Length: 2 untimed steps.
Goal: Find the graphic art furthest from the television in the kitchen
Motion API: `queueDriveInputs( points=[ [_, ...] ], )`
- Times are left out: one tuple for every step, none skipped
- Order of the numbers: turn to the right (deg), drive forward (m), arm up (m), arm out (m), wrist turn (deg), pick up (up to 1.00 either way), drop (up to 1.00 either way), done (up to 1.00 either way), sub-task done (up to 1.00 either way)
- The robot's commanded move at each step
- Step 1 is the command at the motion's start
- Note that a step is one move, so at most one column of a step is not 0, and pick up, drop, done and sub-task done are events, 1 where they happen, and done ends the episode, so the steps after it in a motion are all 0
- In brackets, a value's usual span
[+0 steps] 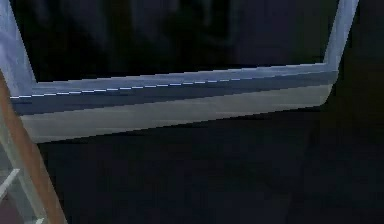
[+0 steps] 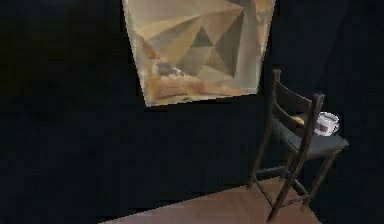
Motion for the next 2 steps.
queueDriveInputs(
  points=[
    [45.0,0.00,0.00,0.00,0.0,0.00,0.00,0.00,0.00],
    [45.0,0.00,0.00,0.00,0.0,0.00,0.00,0.00,0.00]
  ],
)
